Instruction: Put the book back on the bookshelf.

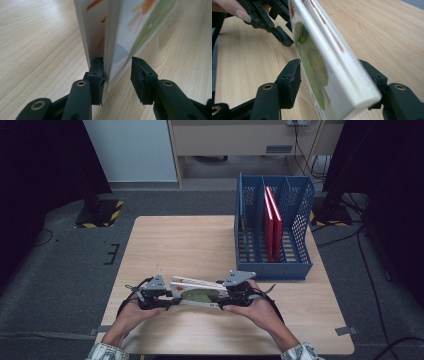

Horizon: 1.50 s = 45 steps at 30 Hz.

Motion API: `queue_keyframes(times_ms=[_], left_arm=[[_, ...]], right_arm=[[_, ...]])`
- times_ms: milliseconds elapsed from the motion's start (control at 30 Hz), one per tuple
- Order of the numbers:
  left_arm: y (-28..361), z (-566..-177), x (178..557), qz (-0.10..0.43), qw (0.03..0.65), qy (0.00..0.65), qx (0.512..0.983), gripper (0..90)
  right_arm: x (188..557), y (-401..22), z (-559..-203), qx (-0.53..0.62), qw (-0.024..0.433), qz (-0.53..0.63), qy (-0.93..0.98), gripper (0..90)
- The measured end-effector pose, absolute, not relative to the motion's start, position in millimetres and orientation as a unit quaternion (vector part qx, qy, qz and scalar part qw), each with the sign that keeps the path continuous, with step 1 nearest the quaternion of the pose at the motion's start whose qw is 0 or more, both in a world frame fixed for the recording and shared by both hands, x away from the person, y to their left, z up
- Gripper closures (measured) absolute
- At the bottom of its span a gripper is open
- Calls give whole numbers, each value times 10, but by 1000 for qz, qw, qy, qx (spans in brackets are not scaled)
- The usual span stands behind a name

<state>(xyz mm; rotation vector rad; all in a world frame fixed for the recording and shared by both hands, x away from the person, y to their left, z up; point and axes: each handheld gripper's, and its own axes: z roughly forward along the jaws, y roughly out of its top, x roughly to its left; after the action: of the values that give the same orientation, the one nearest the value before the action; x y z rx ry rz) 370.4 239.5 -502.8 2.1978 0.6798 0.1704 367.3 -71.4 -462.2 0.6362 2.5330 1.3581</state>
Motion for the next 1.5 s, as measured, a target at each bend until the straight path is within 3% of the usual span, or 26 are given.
queue_keyframes(times_ms=[400, 700, 1067, 1500], left_arm=[[2417, -5025, 3710, 64, 409, 275, 868, 625], [2512, -5099, 3687, 68, 385, 305, 869, 402], [2514, -5052, 3694, 77, 406, 305, 858, 386], [2515, -5027, 3695, 82, 414, 304, 854, 435]], right_arm=[[3739, -538, -4559, 183, 87, 445, 872, 487], [3772, -494, -4520, 178, 78, 441, 876, 533], [3800, -450, -4525, 171, 66, 431, 883, 567], [3835, -377, -4477, 162, 64, 422, 890, 586]])
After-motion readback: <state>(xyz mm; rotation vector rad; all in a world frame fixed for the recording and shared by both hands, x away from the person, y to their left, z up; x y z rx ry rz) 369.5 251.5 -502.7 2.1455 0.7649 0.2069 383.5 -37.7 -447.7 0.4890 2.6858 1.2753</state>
